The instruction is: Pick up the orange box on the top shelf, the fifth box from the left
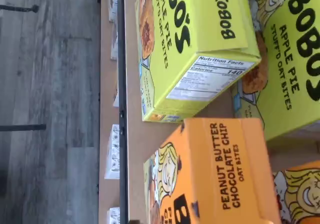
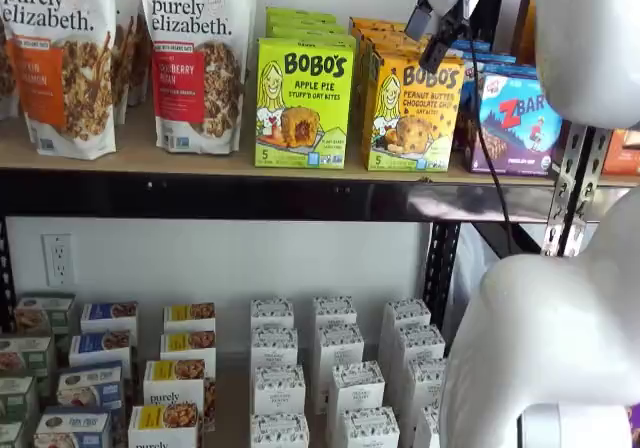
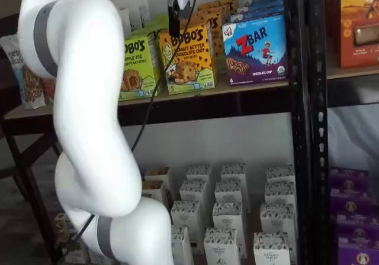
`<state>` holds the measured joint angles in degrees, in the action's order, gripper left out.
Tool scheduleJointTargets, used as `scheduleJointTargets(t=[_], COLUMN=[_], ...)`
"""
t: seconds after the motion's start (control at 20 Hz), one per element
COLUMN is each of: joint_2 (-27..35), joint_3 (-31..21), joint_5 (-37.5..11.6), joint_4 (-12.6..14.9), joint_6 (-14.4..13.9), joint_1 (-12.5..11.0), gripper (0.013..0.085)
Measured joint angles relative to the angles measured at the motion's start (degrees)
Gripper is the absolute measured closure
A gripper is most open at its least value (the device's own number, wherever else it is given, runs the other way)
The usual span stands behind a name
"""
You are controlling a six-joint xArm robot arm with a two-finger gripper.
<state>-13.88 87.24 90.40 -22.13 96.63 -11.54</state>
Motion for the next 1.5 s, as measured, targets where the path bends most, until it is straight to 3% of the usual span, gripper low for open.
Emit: scheduleJointTargets(t=[0.4, 1.5], joint_2=[1.4, 1.7], joint_3=[1.4, -0.7], joint_5=[2.8, 1.6], joint_4=[1.1, 4.0], joint_6=[-0.5, -1.6], joint_1=[0.6, 3.2], gripper=[0.013, 0.013])
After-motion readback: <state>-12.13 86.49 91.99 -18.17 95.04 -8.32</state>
